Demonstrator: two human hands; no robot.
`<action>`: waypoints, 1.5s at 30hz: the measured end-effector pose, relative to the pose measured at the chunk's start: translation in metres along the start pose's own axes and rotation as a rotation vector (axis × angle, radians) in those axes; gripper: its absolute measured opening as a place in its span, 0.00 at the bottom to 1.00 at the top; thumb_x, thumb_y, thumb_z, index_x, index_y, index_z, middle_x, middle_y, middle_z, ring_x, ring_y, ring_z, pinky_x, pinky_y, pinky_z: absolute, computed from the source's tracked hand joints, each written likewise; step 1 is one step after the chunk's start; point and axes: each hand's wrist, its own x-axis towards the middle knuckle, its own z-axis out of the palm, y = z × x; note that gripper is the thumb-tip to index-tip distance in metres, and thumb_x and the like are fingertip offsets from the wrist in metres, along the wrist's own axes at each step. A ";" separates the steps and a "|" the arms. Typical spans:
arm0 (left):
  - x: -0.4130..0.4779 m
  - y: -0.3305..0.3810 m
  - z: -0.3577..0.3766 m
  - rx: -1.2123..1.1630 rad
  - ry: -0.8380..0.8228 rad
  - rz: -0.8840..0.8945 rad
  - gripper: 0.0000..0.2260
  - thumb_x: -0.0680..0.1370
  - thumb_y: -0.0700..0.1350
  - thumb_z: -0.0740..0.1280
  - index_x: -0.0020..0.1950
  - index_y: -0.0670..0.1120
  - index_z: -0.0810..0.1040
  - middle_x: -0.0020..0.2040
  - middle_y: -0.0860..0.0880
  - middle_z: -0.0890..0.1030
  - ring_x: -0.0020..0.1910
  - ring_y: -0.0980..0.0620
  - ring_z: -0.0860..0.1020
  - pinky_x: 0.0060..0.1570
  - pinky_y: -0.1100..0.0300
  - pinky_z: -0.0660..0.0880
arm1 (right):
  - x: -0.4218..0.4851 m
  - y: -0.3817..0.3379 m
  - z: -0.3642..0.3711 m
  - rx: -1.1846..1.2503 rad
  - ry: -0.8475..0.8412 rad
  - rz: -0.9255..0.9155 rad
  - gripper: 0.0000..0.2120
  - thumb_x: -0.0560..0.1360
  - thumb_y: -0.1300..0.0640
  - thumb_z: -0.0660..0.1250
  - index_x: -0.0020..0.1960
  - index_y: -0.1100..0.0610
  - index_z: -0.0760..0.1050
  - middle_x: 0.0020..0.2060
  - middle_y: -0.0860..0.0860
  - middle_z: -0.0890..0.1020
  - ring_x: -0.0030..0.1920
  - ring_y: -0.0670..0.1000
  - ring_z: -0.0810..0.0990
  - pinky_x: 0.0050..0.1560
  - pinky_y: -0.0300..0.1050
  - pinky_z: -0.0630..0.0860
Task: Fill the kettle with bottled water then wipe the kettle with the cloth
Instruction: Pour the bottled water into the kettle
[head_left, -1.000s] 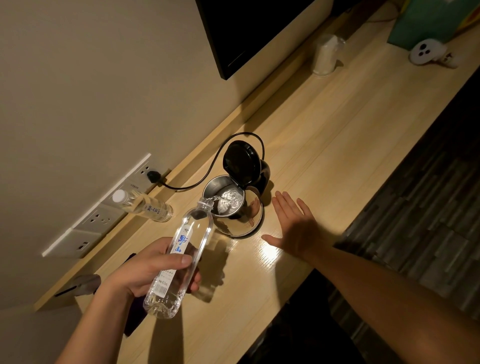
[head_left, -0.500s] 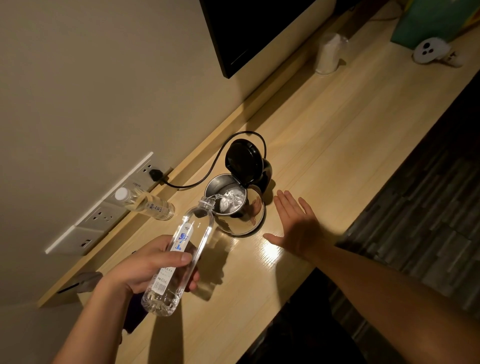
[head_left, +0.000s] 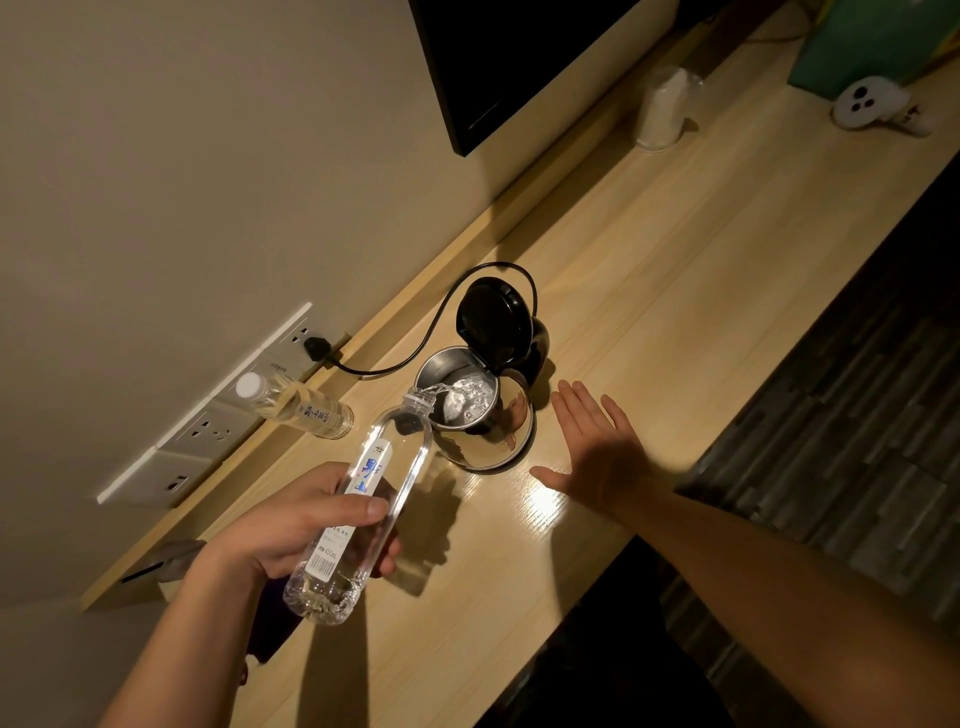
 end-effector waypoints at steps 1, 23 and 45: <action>0.000 0.001 0.000 0.004 -0.001 -0.001 0.09 0.73 0.40 0.72 0.48 0.35 0.79 0.43 0.31 0.82 0.40 0.38 0.85 0.44 0.48 0.83 | 0.000 0.000 0.001 0.003 0.001 0.000 0.51 0.75 0.23 0.59 0.82 0.60 0.63 0.82 0.57 0.66 0.82 0.56 0.65 0.80 0.61 0.67; 0.000 0.006 -0.002 0.032 0.031 -0.043 0.19 0.71 0.45 0.81 0.51 0.35 0.77 0.43 0.30 0.81 0.39 0.38 0.84 0.42 0.48 0.82 | 0.003 0.000 0.007 0.026 -0.008 0.020 0.52 0.73 0.21 0.57 0.82 0.59 0.64 0.83 0.56 0.65 0.83 0.56 0.65 0.80 0.61 0.65; -0.006 0.022 -0.002 -0.007 0.089 -0.100 0.24 0.65 0.44 0.85 0.50 0.34 0.77 0.41 0.29 0.80 0.36 0.36 0.84 0.36 0.47 0.84 | 0.002 0.000 0.010 -0.001 0.009 0.020 0.52 0.74 0.22 0.59 0.83 0.60 0.62 0.83 0.56 0.63 0.83 0.56 0.64 0.80 0.61 0.65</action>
